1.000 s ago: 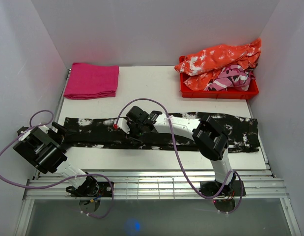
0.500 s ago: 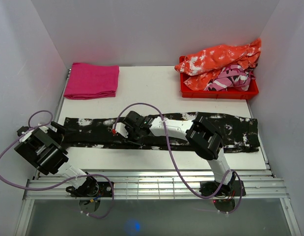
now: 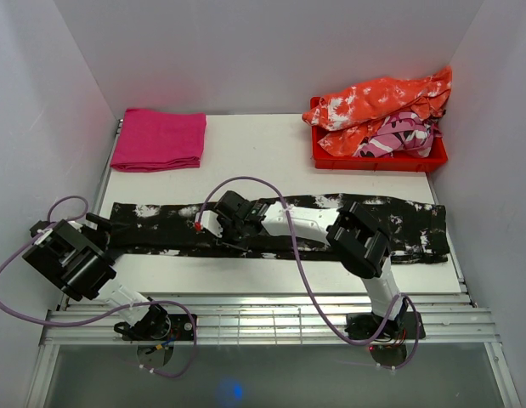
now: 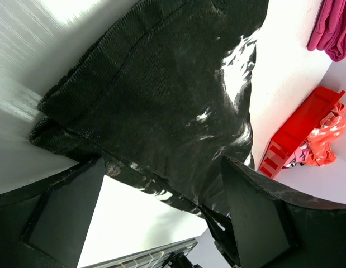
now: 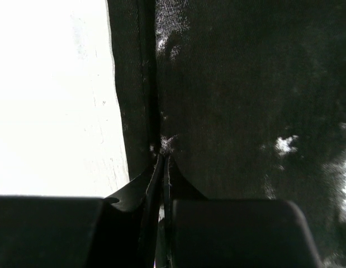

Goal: Fold and stack the trousers
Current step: Fold the trousers

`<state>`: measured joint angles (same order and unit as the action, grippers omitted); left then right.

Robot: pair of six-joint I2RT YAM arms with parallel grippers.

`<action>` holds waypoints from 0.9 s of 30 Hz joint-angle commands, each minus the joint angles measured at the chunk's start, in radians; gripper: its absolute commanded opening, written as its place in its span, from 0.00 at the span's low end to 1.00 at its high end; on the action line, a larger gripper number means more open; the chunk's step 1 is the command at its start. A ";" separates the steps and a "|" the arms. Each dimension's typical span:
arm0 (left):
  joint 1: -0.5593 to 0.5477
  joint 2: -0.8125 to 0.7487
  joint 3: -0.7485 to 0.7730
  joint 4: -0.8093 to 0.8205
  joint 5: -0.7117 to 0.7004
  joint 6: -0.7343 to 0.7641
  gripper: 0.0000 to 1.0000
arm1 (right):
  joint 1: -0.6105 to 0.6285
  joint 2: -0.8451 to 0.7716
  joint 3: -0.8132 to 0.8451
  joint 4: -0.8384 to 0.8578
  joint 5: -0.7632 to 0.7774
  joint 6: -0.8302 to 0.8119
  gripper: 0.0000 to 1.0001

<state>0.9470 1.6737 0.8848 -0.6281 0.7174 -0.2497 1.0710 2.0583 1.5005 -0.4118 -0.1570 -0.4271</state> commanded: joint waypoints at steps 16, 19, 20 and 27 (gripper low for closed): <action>0.033 -0.011 -0.030 0.062 -0.211 0.013 0.98 | -0.003 -0.156 -0.088 -0.035 0.031 -0.021 0.08; 0.036 -0.009 -0.030 0.062 -0.204 0.015 0.98 | -0.003 -0.145 -0.089 -0.042 0.013 -0.016 0.08; 0.035 -0.011 -0.032 0.062 -0.199 0.015 0.98 | -0.003 -0.133 -0.086 -0.044 0.004 -0.015 0.08; 0.033 -0.069 -0.021 0.042 -0.084 0.052 0.98 | -0.003 -0.023 -0.002 -0.070 -0.026 0.007 0.08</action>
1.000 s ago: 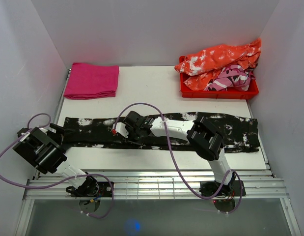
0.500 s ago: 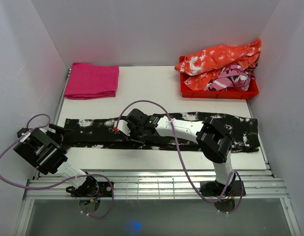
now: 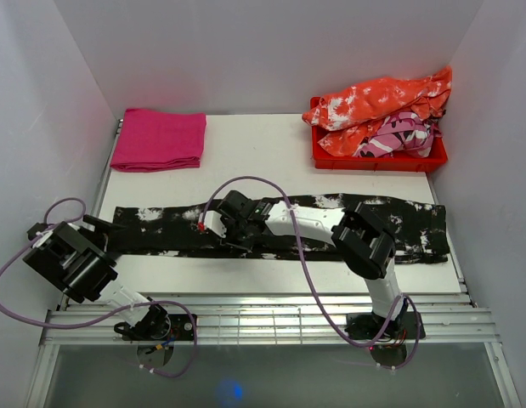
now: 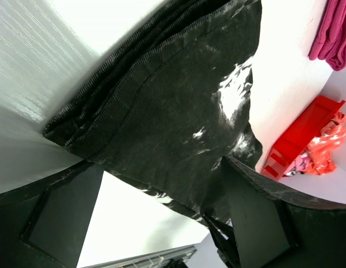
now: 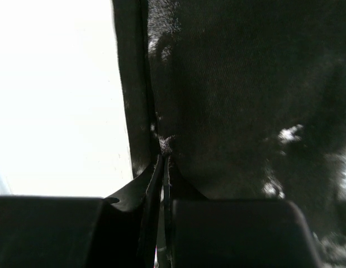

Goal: Fold and stack the trousers
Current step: Fold the trousers

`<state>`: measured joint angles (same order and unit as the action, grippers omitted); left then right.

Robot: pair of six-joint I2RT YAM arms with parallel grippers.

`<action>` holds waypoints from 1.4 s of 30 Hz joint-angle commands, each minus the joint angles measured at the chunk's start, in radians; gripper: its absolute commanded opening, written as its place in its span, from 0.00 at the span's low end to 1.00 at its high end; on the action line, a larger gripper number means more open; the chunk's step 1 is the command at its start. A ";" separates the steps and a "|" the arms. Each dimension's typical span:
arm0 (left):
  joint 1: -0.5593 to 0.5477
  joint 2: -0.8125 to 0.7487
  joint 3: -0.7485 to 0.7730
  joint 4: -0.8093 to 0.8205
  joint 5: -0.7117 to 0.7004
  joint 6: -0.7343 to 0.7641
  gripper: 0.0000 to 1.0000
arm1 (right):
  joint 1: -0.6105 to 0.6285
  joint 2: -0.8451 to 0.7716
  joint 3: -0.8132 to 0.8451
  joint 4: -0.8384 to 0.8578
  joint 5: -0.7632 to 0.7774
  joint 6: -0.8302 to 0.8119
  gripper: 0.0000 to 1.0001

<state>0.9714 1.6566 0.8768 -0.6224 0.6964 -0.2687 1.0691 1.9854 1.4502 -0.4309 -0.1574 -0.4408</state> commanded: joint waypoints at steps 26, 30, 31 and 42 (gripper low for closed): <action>-0.356 -0.100 0.107 -0.053 -0.241 0.352 0.58 | -0.311 -0.488 -0.364 -0.233 0.050 -0.130 0.46; -0.356 0.026 0.083 -0.025 -0.285 0.326 0.61 | -0.316 -0.537 -0.465 -0.229 0.073 -0.147 0.43; -0.356 0.049 0.083 -0.025 -0.297 0.322 0.62 | -0.316 -0.543 -0.490 -0.227 0.076 -0.145 0.43; -0.355 0.146 0.076 -0.005 -0.319 0.284 0.63 | -0.314 -0.516 -0.605 -0.103 0.197 -0.177 0.40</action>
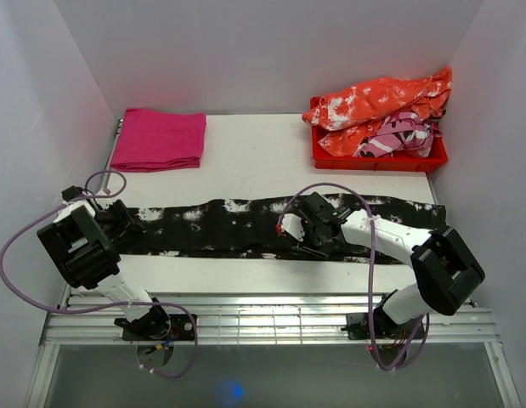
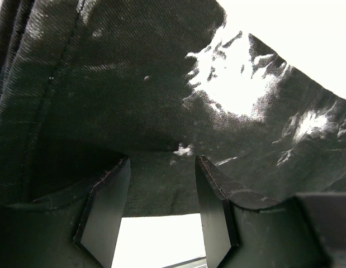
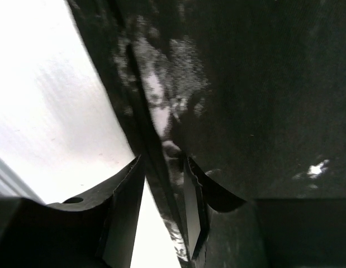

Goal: Fold and stack the trousers
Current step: Fold the trousers

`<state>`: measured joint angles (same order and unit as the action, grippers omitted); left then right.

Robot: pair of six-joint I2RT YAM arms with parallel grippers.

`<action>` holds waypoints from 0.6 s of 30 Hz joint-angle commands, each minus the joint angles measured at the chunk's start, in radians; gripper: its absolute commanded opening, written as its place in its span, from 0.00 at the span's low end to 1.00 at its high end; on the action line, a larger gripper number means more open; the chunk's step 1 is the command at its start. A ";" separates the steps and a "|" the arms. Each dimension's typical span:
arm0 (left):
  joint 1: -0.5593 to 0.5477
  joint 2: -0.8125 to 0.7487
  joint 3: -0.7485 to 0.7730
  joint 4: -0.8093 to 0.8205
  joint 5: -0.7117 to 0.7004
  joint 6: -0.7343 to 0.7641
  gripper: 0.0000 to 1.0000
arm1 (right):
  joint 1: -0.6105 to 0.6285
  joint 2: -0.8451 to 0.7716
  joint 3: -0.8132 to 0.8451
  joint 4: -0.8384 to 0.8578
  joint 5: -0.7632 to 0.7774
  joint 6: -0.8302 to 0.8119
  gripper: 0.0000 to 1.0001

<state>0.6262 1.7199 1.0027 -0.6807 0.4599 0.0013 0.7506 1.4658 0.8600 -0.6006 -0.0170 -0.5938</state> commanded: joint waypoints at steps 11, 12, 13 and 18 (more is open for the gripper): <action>-0.005 0.073 -0.052 0.063 -0.093 0.009 0.63 | 0.006 0.004 -0.018 0.091 0.123 -0.049 0.10; -0.003 0.075 -0.052 0.061 -0.092 0.009 0.63 | 0.006 -0.002 -0.007 0.081 0.121 -0.049 0.08; 0.000 0.075 -0.052 0.063 -0.095 0.009 0.63 | 0.006 -0.013 -0.001 0.053 0.118 -0.049 0.08; 0.021 0.066 -0.053 0.067 -0.118 0.009 0.63 | 0.007 -0.107 0.051 -0.057 0.063 -0.041 0.08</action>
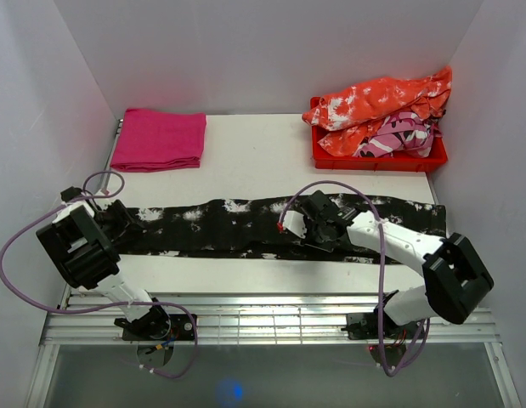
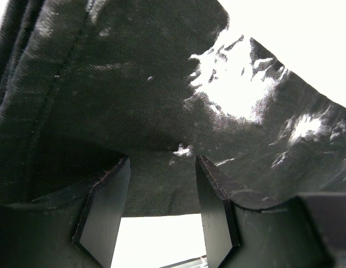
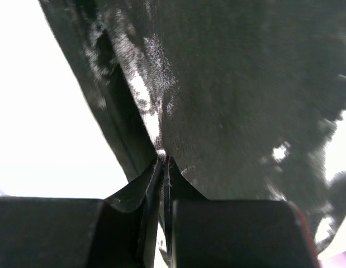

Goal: Fold and stack the trousers
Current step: Fold the trousers

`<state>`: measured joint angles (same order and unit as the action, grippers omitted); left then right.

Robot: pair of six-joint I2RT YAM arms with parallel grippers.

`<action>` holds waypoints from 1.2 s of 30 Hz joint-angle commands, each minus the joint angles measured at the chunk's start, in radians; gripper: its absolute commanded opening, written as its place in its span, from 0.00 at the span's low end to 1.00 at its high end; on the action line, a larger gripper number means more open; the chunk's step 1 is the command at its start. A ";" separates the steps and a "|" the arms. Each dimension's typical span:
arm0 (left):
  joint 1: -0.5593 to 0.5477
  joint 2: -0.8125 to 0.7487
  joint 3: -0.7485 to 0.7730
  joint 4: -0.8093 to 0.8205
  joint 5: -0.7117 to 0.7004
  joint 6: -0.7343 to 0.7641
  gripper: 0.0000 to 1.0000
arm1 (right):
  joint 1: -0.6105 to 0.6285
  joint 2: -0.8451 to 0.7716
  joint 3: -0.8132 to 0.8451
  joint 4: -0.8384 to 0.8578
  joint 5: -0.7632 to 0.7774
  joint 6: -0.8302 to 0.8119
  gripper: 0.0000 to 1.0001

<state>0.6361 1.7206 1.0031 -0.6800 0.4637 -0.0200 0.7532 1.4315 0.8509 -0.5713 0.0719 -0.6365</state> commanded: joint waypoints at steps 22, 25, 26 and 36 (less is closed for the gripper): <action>0.106 0.089 -0.035 0.063 -0.175 0.000 0.61 | 0.009 0.009 -0.178 0.053 -0.018 0.006 0.08; 0.131 0.076 -0.009 0.054 -0.175 0.011 0.60 | 0.009 0.046 -0.130 0.065 -0.014 0.020 0.08; 0.138 0.067 0.006 0.054 -0.171 0.017 0.59 | 0.009 0.058 -0.118 0.076 -0.011 0.018 0.08; 0.134 -0.156 0.133 0.028 0.067 0.172 0.81 | 0.024 0.256 0.140 0.076 -0.112 0.026 0.14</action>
<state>0.7826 1.6897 1.0752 -0.6781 0.4923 0.0631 0.7685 1.6222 0.9379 -0.5854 0.0292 -0.6136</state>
